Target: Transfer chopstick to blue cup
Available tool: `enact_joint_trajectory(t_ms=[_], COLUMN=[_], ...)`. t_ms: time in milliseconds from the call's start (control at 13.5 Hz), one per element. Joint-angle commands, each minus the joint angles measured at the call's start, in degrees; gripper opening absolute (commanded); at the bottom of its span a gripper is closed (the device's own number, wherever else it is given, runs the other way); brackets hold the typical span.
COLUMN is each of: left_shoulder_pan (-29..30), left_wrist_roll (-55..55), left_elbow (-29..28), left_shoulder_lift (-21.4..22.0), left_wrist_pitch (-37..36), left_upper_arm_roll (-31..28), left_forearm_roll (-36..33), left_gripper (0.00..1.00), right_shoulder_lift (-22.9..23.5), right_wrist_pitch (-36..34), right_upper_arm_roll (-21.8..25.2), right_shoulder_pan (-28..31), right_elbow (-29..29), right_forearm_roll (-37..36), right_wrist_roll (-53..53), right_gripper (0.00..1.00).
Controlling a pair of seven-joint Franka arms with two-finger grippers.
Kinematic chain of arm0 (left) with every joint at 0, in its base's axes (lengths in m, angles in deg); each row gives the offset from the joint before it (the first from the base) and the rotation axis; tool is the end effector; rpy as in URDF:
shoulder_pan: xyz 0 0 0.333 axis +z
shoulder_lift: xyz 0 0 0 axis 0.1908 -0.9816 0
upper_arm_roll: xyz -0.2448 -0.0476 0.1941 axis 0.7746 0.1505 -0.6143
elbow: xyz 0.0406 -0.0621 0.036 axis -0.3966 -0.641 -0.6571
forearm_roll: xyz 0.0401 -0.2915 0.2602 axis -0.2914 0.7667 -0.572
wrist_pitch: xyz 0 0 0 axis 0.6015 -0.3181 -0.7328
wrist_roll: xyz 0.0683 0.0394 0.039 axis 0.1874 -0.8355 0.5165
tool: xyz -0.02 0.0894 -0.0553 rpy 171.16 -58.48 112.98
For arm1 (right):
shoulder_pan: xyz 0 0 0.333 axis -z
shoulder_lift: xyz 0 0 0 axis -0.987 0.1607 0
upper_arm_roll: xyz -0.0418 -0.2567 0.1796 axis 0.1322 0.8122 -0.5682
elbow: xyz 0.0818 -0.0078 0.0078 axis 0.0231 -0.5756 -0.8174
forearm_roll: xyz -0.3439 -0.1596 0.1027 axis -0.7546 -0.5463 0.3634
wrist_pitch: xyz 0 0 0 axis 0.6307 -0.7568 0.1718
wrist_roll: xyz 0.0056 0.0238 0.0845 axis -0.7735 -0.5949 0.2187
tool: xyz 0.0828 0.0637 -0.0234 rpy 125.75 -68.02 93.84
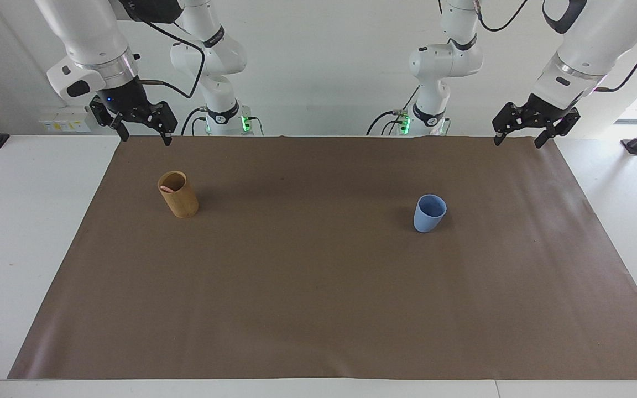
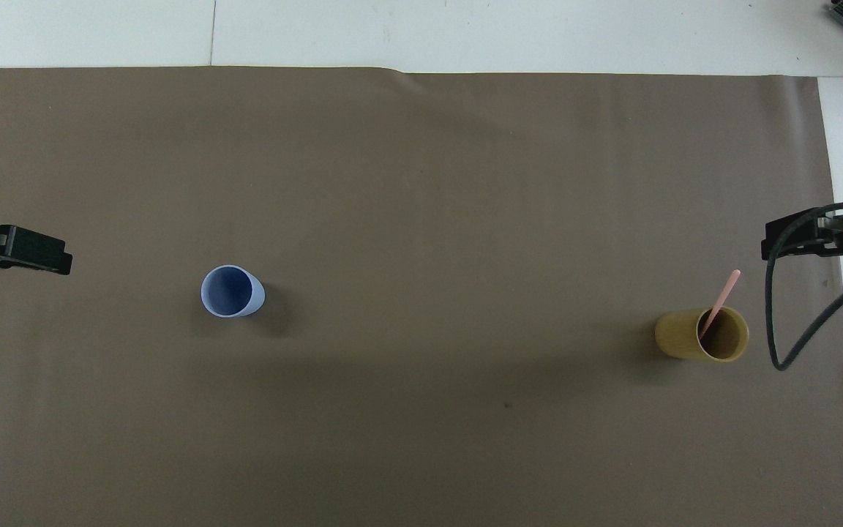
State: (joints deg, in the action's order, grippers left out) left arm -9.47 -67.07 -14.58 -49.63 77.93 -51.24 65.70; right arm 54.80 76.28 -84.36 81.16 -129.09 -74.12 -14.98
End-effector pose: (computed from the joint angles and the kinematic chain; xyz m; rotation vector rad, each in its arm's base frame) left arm 0.5319 -0.0393 0.6365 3.1007 -0.1779 -0.0660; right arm 0.5430 0.0012 0.6416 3.0960 -0.1774 -0.0501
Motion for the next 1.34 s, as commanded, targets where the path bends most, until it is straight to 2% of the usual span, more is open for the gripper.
enact_joint_trajectory(t_ms=[0, 371, 520, 817, 1263], left_shoulder_pan=[1.28, 1.28, 1.28, 1.28, 1.28], left_wrist_roll=[-0.42, -0.5, -0.42, -0.51, -0.51], left_elbow=[0.45, 0.54, 0.45, 0.45, 0.45], left_shoulder_lift=[0.35, 0.44, 0.44, 0.44, 0.35], left_wrist_pitch=[-0.51, -0.51, -0.51, -0.51, -0.51], left_upper_arm_roll=[0.75, 0.75, 0.75, 0.75, 0.75], left_forearm_roll=[0.57, 0.57, 0.57, 0.57, 0.57], left_gripper=[1.0, 1.0, 1.0, 1.0, 1.0], right_shoulder_lift=[-0.83, -0.83, -0.83, -0.83, -1.18], right_wrist_pitch=[-0.46, -0.29, 2.25, 13.75, 23.44], right_upper_arm_roll=[-0.34, -0.25, 0.18, 0.36, 0.36], right_shoulder_pan=[0.74, 0.83, 1.53, 1.88, 3.11], right_elbow=[-0.65, -0.82, -1.26, -7.4, -19.79], right_forearm_roll=[0.5, 0.5, 0.58, 0.5, -0.29], right_wrist_roll=[1.62, 1.36, 1.27, 1.0, 2.14], right_gripper=[1.0, 1.0, 1.0, 1.0, 0.98])
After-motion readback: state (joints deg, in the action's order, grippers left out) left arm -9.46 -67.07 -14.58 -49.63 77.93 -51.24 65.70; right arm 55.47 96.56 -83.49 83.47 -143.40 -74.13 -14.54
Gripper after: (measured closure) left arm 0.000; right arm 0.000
